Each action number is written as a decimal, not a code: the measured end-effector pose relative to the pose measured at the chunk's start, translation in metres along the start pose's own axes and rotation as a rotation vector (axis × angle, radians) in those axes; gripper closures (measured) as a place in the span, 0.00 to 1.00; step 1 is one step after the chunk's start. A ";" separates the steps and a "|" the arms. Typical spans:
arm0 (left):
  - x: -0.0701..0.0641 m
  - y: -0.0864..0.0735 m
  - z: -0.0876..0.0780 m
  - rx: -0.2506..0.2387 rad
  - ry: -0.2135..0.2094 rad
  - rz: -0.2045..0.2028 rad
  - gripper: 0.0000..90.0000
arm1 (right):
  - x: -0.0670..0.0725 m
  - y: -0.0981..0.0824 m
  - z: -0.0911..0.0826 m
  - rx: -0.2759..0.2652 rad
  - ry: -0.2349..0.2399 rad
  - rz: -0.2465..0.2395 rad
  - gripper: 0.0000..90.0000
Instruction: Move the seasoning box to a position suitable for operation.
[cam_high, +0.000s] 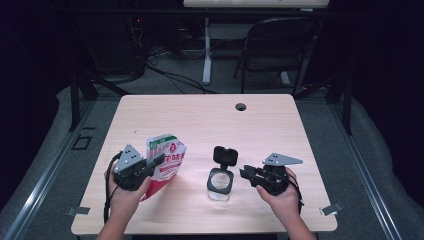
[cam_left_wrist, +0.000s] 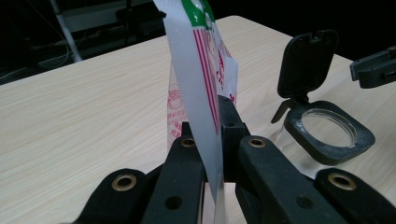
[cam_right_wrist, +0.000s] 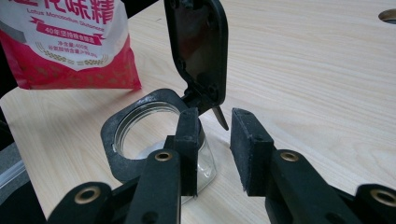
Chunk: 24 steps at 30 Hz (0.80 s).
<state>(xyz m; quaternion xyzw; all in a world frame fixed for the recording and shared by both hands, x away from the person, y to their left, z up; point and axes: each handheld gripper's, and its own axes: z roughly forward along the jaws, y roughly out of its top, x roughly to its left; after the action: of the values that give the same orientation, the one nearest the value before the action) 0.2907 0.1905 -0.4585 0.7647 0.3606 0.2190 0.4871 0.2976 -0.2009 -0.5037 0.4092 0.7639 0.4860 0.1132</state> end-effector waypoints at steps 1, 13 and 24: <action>-0.001 0.000 0.001 0.003 -0.005 0.003 1.00 | 0.000 0.000 0.000 0.000 0.001 0.001 0.80; -0.014 0.003 0.013 0.011 -0.044 0.033 1.00 | -0.002 0.001 -0.001 -0.007 0.015 0.012 0.79; -0.020 0.002 0.018 0.010 -0.075 0.039 1.00 | 0.001 0.004 0.001 -0.002 0.020 0.001 0.80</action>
<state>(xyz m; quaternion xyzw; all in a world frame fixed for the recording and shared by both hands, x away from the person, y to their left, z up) 0.2912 0.1639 -0.4638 0.7817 0.3281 0.1977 0.4921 0.2994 -0.1987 -0.5009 0.4047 0.7643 0.4908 0.1057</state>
